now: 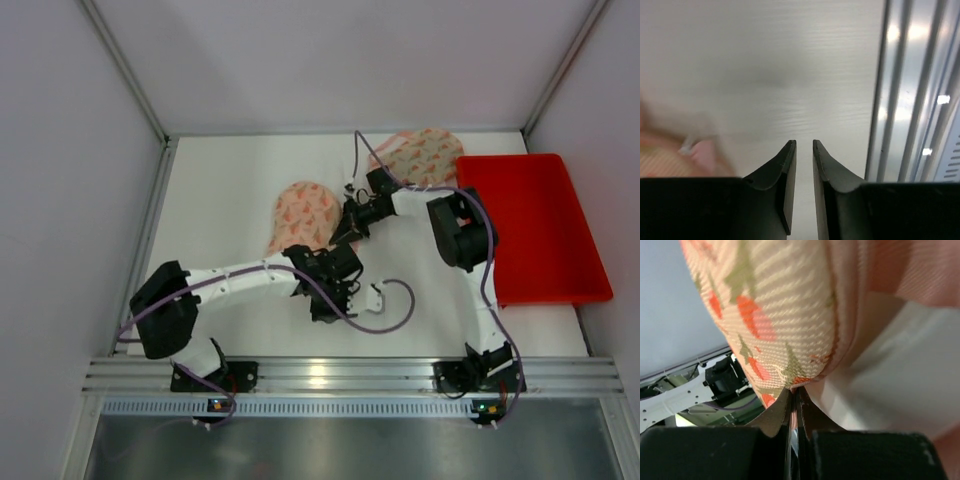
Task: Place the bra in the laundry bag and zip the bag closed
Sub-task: Zip the zipper on the laundry bag.
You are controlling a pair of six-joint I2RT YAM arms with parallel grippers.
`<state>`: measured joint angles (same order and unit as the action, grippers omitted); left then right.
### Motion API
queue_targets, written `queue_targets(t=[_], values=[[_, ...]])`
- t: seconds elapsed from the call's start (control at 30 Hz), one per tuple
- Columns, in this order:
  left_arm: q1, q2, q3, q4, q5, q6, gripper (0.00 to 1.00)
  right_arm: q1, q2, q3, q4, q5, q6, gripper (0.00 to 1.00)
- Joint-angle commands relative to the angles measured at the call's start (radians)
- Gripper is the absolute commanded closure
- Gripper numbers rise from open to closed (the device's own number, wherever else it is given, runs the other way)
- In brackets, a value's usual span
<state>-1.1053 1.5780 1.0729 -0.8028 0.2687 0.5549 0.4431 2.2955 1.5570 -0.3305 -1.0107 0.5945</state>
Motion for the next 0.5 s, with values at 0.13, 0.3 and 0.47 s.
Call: queue_targets(t=[0.13,0.3,0.47], values=[[0.327,-0.161,0.049,0.108,0.029,-0.115,0.57,-0.006,-0.128,-0.165,0.025,0.009,0.036,0.98],[0.462,-0.11,0.019,0.093,0.036,-0.173,0.6,-0.01,-0.223,-0.235,0.05,0.03,0.05,0.5],[0.527,0.069,0.059,0.045,0.059,-0.242,0.71,-0.038,-0.297,-0.253,-0.016,0.058,0.001,0.39]])
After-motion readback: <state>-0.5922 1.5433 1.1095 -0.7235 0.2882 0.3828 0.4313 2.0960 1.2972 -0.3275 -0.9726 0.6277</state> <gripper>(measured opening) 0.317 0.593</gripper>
